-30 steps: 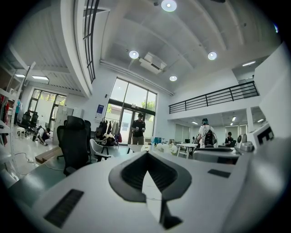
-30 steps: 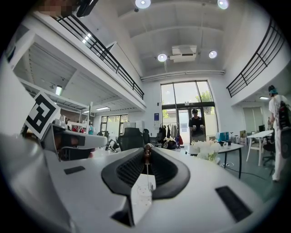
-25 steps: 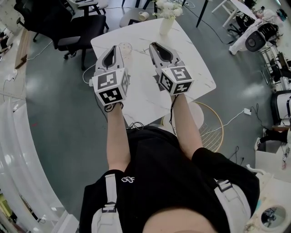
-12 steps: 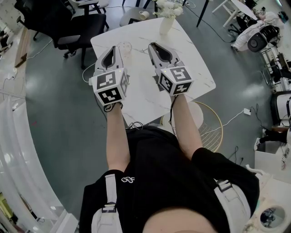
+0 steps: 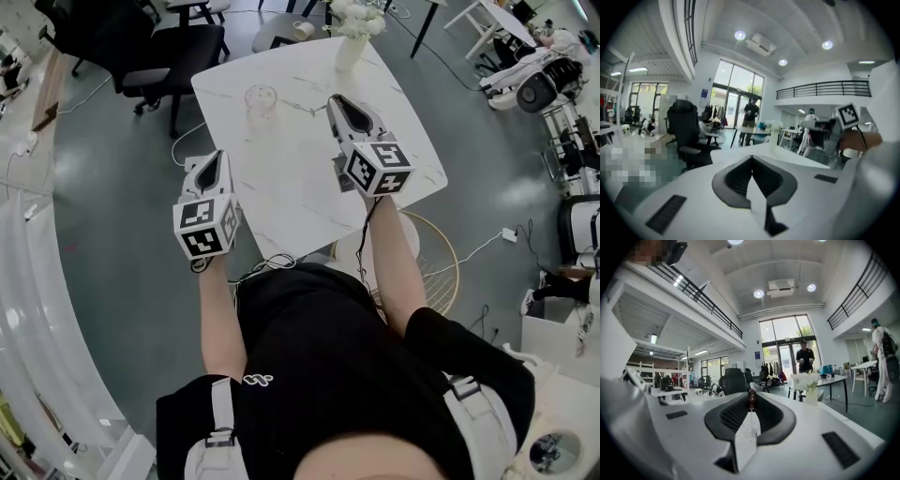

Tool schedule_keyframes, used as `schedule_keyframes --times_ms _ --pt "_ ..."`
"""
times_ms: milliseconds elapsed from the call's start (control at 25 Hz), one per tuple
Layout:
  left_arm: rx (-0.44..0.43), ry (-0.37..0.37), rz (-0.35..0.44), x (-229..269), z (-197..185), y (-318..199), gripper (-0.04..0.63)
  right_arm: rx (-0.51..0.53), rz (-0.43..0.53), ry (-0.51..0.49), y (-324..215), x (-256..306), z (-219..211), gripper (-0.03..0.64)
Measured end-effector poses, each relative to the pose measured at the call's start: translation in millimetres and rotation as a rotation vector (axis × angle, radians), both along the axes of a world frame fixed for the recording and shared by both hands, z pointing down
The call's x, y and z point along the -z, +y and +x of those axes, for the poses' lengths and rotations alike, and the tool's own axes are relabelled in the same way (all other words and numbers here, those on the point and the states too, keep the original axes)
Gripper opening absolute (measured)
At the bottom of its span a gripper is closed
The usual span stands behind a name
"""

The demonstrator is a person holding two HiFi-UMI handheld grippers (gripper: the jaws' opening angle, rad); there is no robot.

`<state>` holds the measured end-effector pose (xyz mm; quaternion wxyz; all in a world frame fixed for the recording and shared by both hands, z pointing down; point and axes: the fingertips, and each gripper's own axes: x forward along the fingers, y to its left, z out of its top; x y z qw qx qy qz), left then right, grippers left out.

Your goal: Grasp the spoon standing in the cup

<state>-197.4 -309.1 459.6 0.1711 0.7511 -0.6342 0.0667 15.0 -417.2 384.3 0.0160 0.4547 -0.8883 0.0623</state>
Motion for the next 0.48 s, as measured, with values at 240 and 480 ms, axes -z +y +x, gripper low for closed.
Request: schedule_keyframes --times_ms 240,480 --pt "0.314 0.074 -0.368 -154 -93 154 0.015 0.027 -0.002 0.08 -12 -16 -7 0.049" --pt "0.479 0.117 -0.323 -148 -128 196 0.015 0.128 0.058 0.167 -7 -17 -37 0.051"
